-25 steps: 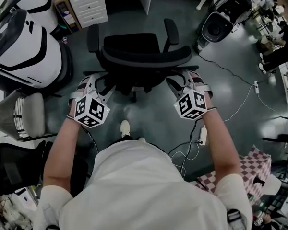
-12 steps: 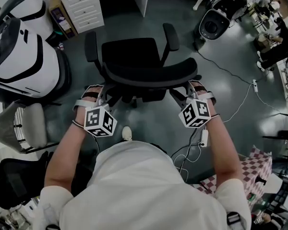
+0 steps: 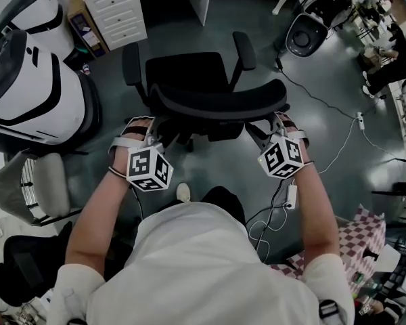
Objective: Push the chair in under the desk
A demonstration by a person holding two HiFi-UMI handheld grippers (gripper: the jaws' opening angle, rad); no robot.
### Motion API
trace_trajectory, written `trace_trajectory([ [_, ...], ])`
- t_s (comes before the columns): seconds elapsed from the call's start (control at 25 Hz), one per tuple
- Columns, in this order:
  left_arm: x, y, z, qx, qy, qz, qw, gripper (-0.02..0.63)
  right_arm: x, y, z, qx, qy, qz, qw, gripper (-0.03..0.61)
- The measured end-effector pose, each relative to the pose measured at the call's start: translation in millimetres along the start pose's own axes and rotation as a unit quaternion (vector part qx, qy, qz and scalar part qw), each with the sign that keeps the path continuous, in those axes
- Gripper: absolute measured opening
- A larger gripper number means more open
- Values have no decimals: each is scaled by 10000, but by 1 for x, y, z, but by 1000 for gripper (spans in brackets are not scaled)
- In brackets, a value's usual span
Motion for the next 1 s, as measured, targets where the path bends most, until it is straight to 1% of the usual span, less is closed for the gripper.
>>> trace_trajectory([
  [0.2, 21, -16, -10, -26, -53, -51, 10000, 163, -22, -15, 4, 56, -84, 99, 9999, 149],
  [0.32, 30, -27, -14, -92, -124, 7, 9999, 163, -34, -23, 2, 53, -119, 133, 9998, 147],
  [0.64, 54, -62, -7, -45, -114, 88, 9999, 163, -75, -39, -19, -152, -94, 94, 9998, 149],
  [0.84, 63, -80, 2, -26, -104, 130, 9999, 161, -98, -43, -34, -305, -43, 200, 9993, 150],
  [1.0, 76, -95, 5, 22, -23, 61, 10000, 161, -114, -47, -42, -445, 44, 171, 9989, 150],
])
Point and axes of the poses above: the fingertips, and each gripper's own axes: y backward along the fingers, x to its left, z out of its top, the point moved 6 cm from there along y, backward along the fingers, and after that the axes turned 8 degrees about z, right-handed, at the moved point
